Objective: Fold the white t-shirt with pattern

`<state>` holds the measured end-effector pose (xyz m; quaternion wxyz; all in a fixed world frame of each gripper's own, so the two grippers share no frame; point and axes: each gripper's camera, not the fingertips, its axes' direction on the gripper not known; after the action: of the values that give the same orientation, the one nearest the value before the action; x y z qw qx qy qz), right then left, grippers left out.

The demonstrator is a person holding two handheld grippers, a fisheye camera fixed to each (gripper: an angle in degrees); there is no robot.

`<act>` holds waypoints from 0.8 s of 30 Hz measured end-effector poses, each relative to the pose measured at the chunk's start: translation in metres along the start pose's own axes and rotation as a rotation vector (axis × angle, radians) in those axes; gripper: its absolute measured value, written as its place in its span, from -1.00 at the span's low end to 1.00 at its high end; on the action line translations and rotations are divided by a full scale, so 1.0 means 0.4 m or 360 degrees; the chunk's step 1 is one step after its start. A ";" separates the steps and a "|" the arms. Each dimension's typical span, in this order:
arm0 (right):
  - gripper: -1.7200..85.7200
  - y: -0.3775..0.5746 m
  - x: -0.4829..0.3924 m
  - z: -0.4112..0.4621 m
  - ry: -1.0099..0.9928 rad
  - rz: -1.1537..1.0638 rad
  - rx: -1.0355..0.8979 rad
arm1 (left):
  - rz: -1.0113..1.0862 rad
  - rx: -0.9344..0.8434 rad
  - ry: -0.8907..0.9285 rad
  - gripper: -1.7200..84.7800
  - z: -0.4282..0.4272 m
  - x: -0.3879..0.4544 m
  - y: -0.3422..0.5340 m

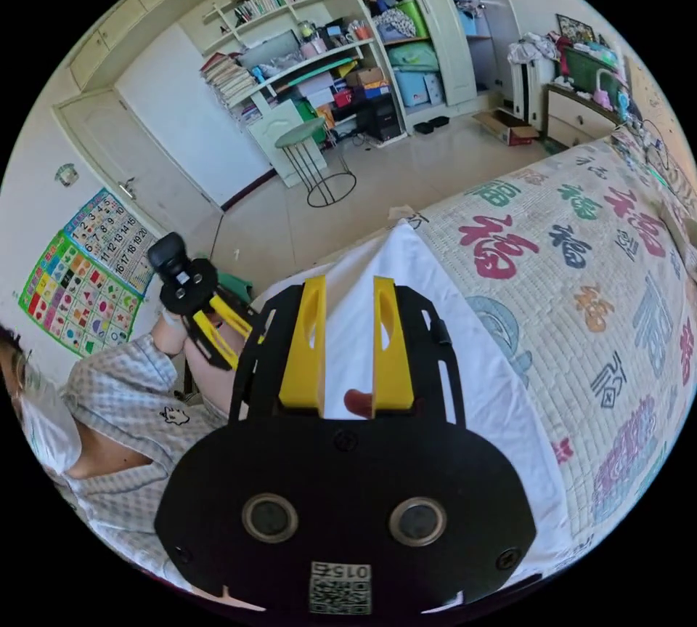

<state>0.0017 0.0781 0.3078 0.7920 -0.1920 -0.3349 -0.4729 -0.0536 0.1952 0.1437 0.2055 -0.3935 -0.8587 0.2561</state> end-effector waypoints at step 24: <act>-0.91 -0.257 0.025 0.418 0.0639 -0.0062 -0.0762 | 0.0204 0.0154 0.0166 -0.97 -0.037 -0.004 0.110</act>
<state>-0.1437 0.1263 0.4308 0.7653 -0.2694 -0.0546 -0.5820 -0.0192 0.2228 0.1287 0.2518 -0.4502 -0.8064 0.2892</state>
